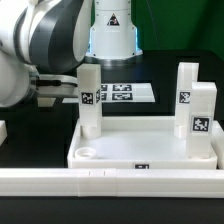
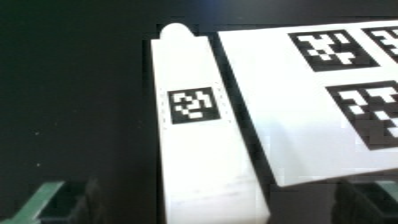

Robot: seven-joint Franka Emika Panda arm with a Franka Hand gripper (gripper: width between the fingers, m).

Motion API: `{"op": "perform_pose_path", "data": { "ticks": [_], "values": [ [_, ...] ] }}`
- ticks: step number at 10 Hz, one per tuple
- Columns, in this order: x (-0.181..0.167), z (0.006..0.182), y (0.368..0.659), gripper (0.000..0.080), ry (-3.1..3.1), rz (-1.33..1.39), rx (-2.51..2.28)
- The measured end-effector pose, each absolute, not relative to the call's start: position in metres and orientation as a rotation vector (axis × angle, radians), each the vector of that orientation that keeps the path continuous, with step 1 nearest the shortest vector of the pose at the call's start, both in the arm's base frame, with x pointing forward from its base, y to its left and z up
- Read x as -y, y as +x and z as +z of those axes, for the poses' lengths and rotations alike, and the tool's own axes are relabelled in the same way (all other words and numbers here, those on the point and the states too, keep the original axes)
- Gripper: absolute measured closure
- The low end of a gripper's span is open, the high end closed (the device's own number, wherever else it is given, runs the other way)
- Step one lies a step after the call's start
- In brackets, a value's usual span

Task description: Assemble desk

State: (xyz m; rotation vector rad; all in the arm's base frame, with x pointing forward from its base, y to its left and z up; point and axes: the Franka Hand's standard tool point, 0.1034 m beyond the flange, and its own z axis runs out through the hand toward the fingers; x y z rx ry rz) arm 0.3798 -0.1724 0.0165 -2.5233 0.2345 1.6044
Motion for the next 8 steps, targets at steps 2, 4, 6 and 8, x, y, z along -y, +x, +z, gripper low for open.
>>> {"op": "perform_pose_path", "data": {
  "ticks": [2, 4, 6, 8],
  "values": [
    [0.174, 0.009, 0.374, 0.0151, -2.521, 1.611, -0.242],
    [0.173, 0.005, 0.368, 0.0151, -2.513, 1.622, -0.244],
    [0.173, 0.005, 0.368, 0.0151, -2.513, 1.622, -0.244],
    [0.173, 0.005, 0.368, 0.0252, -2.513, 1.621, -0.244]
  ]
}}
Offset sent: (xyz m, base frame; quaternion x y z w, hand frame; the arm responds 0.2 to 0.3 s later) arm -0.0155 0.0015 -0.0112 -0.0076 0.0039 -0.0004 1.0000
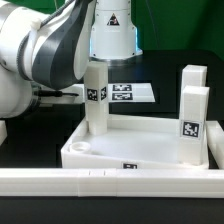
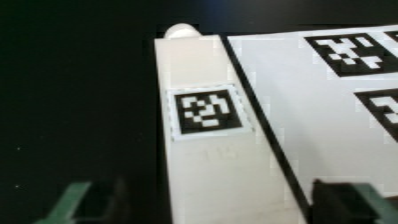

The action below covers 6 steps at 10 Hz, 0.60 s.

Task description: Assemble desk

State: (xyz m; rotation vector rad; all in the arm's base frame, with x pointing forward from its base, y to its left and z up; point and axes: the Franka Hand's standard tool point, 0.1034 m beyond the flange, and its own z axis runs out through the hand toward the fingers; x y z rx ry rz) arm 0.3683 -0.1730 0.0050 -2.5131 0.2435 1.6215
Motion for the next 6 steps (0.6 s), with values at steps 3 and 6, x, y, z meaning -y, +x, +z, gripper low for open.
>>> {"op": "perform_pose_path", "data": {
  "ticks": [3, 6],
  "values": [
    [0.1732, 0.0050, 0.3682, 0.0512, -2.513, 1.621, -0.244],
    [0.1726, 0.0078, 0.3727, 0.0512, -2.520, 1.610, -0.241]
  ]
}}
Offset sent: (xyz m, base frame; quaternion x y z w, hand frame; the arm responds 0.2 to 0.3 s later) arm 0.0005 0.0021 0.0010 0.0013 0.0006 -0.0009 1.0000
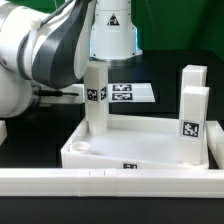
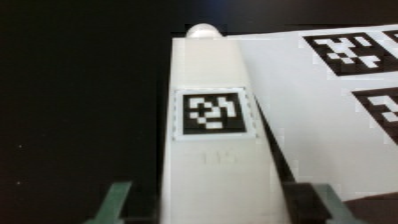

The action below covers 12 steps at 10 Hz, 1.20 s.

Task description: Assemble desk

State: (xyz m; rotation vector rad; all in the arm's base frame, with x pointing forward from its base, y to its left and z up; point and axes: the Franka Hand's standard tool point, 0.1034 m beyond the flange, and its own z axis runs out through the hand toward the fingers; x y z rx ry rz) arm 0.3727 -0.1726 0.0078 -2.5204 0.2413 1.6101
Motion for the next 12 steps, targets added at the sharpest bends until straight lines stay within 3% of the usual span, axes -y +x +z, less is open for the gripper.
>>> {"op": "perform_pose_path", "data": {
  "ticks": [2, 5, 9, 12],
  "values": [
    [0.171, 0.024, 0.386, 0.0512, -2.532, 1.579, -0.223],
    [0.162, 0.067, 0.418, 0.0511, -2.584, 1.413, -0.062],
    [0.169, 0.058, 0.426, 0.0511, -2.665, 1.309, -0.059],
    [0.167, 0.090, 0.454, 0.0511, -2.772, 1.114, -0.052]
  ]
}}
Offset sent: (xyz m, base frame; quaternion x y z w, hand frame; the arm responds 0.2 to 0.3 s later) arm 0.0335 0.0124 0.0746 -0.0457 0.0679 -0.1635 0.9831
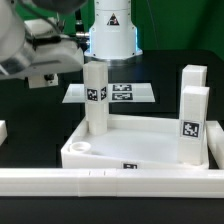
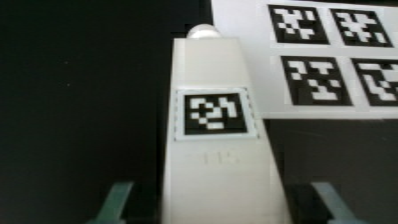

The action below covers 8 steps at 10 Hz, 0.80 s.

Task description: Assemble desk

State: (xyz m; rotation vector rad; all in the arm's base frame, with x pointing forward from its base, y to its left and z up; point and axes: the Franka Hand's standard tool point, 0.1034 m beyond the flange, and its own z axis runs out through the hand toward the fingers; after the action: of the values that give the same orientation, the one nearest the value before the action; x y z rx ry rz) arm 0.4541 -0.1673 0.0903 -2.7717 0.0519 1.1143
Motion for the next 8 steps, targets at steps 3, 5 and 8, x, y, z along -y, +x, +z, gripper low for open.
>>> {"op": "perform_pose_path", "data": {
  "ticks": [3, 5, 8],
  "values": [
    [0.172, 0.105, 0.468, 0.0511, -2.869, 0.914, -0.046],
    [0.176, 0.103, 0.475, 0.0511, -2.948, 0.698, -0.052],
    [0.163, 0.119, 0.492, 0.0511, -2.948, 0.493, -0.189]
  ]
}}
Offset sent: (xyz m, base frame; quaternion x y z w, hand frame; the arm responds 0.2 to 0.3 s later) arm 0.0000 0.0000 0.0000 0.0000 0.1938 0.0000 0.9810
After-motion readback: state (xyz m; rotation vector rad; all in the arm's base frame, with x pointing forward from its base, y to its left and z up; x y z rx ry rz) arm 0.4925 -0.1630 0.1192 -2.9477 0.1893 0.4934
